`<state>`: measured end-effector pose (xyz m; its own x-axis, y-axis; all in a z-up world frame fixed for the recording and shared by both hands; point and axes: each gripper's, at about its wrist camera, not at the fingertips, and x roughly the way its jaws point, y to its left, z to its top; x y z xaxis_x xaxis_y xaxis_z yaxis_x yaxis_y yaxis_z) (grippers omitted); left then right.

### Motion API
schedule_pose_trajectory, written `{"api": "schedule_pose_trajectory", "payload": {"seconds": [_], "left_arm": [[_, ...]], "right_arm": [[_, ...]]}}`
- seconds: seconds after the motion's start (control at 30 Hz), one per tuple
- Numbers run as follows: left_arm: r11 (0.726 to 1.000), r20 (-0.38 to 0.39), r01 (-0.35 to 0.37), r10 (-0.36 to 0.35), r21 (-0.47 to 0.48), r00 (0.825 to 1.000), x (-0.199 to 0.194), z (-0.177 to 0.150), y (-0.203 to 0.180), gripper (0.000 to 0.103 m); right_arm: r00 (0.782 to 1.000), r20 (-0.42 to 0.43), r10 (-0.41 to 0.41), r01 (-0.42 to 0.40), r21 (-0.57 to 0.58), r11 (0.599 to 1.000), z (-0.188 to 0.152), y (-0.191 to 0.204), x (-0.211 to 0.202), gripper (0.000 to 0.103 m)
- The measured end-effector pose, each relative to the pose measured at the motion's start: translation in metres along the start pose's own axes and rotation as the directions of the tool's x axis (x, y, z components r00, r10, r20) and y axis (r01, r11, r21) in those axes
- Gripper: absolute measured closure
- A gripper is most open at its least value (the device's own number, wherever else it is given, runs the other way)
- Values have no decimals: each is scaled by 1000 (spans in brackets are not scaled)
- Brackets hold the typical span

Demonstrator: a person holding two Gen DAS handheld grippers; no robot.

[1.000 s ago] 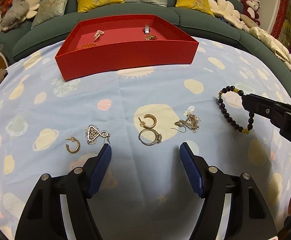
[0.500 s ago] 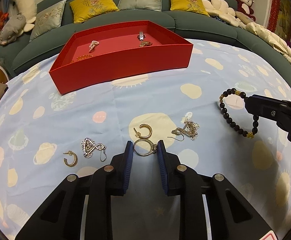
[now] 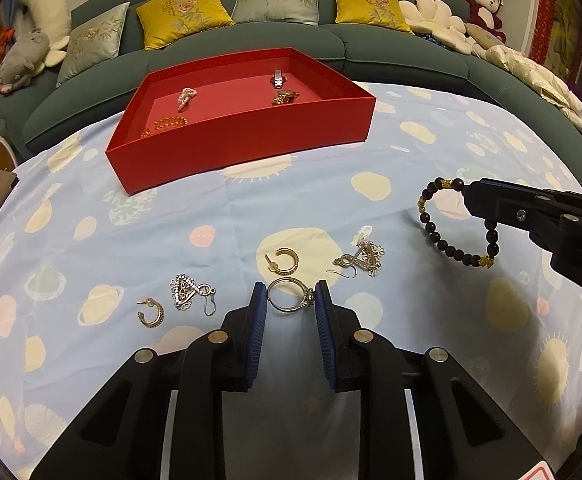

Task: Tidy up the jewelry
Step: 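Grasp a silver ring with the left gripper while the right gripper lifts the bead bracelet, then carry the ring and bead bracelet into the red tray and open both grippers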

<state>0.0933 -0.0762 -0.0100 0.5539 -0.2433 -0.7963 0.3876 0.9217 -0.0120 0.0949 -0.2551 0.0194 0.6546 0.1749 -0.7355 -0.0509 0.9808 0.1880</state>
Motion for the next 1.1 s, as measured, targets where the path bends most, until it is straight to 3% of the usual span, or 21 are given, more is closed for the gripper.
{"api": "schedule_pose_trajectory", "payload": {"seconds": [0.3, 0.57, 0.67, 0.8, 1.1], "left_arm": [[998, 49, 20, -17, -57, 999, -29, 20, 16, 81], [993, 166, -12, 32, -116, 986, -59, 90, 60, 81], [990, 174, -66, 87, -125, 981, -46, 118, 79, 81], [985, 151, -58, 83, -162, 985, -16, 139, 98, 81], [984, 57, -85, 95, -157, 994, 47, 141, 101, 81]], "right_arm": [[998, 48, 27, -27, -4, 1000, 17, 13, -12, 96], [992, 120, 48, -44, -37, 998, 76, 30, -18, 96], [988, 146, 48, -41, -52, 998, 104, 34, -8, 96], [989, 141, 46, -40, -46, 998, 127, 33, 21, 96], [999, 35, 33, -32, -35, 999, 124, 28, 87, 96]]}}
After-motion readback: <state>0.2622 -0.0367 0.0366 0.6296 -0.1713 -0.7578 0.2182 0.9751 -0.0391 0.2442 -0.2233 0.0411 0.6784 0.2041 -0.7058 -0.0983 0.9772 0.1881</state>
